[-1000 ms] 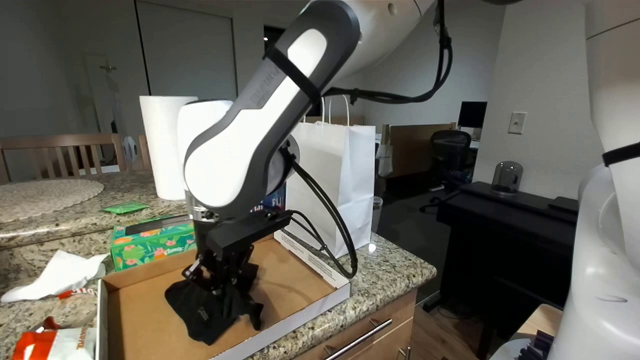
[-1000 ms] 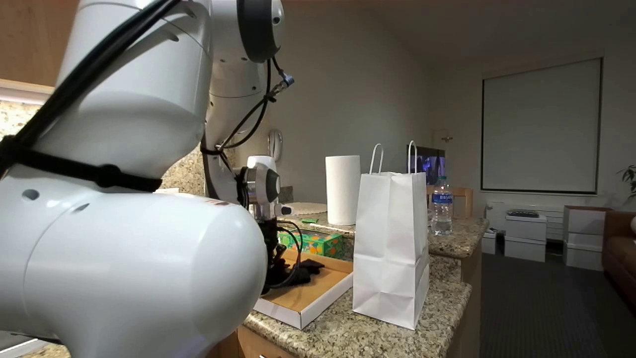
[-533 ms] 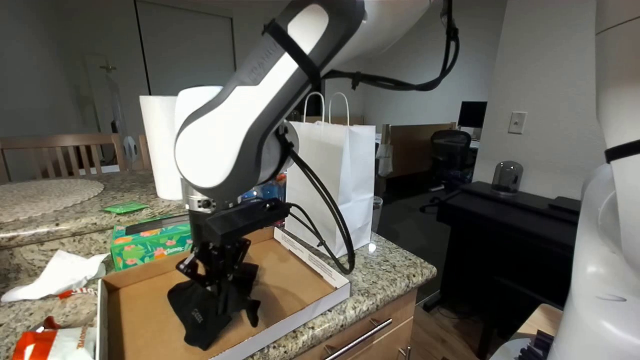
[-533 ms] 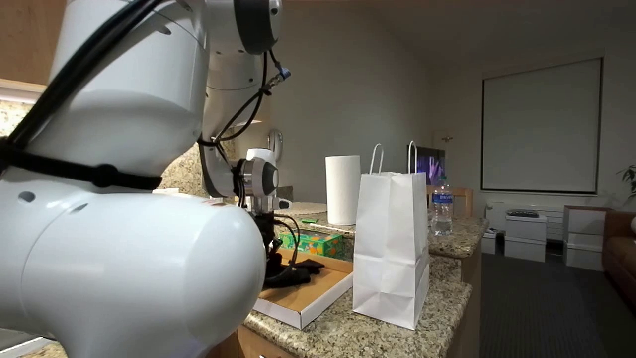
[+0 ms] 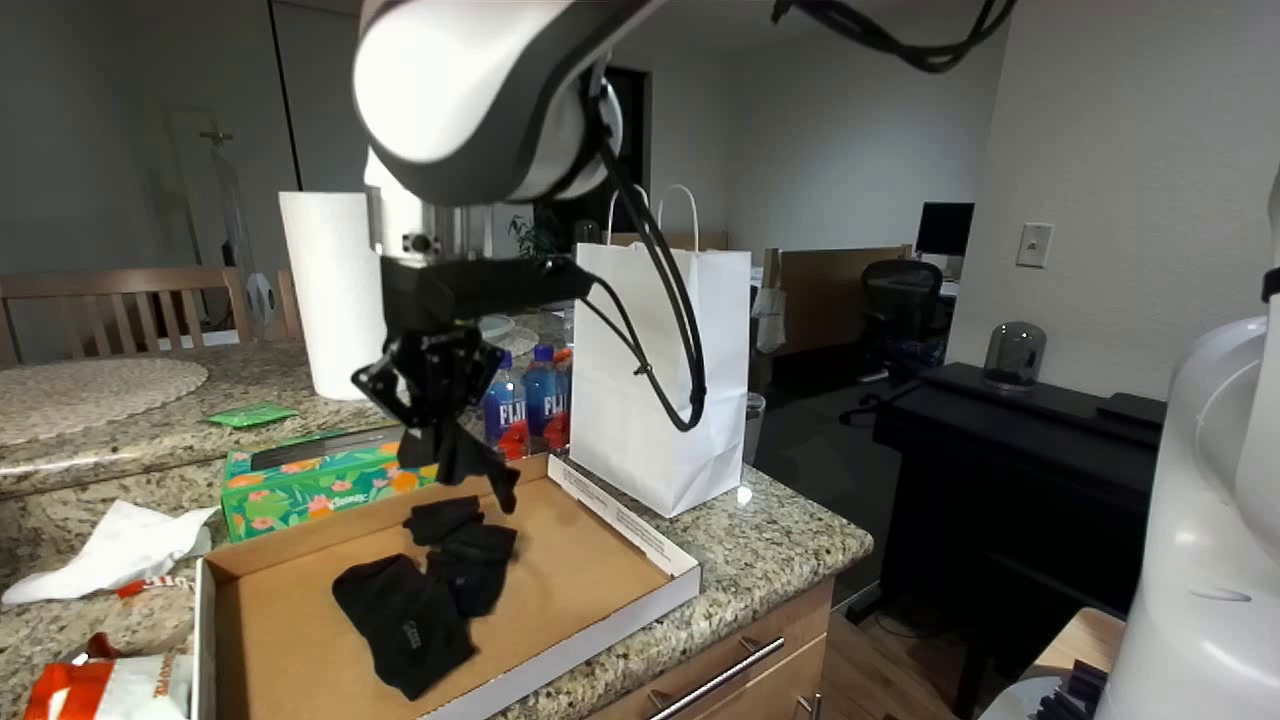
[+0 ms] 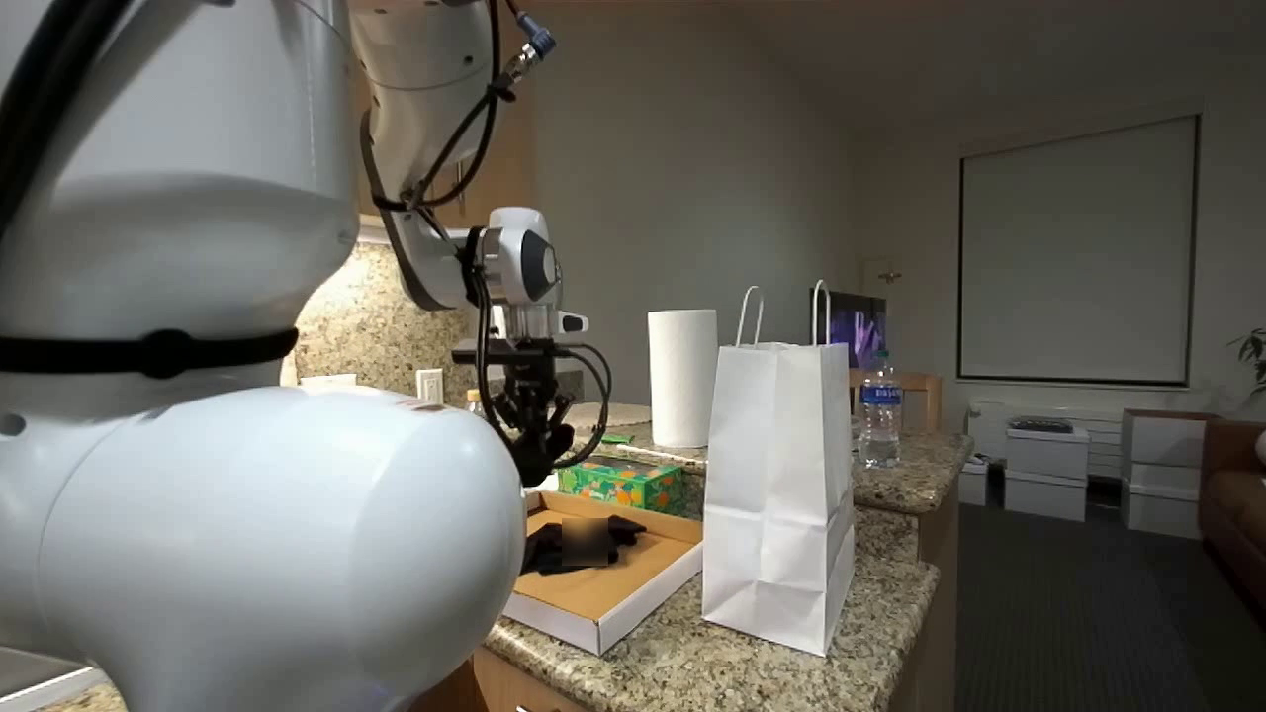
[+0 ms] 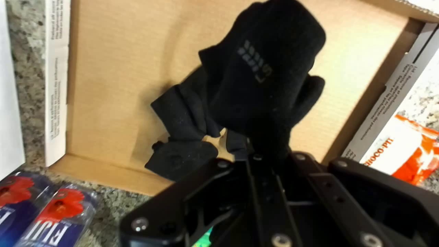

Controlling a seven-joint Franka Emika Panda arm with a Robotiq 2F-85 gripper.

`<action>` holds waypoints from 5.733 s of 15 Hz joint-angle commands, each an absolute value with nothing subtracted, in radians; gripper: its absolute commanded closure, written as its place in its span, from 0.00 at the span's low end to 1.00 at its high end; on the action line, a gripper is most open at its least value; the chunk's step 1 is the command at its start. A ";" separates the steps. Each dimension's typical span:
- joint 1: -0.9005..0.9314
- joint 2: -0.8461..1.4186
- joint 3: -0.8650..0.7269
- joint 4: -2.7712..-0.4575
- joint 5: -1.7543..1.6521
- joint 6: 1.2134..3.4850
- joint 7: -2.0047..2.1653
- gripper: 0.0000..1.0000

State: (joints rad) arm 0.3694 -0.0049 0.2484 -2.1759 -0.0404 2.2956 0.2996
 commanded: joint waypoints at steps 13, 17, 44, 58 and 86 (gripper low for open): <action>0.095 -0.253 0.154 -1.649 -0.044 1.711 0.387 0.91; 0.008 -0.212 0.059 -1.585 -0.008 1.735 0.386 0.92; -0.011 0.015 -0.026 -1.539 0.015 1.717 0.391 0.30; 0.225 -0.041 0.249 -1.796 -0.075 1.897 0.297 0.00; 0.343 0.411 0.146 -2.099 -0.056 2.495 0.384 0.65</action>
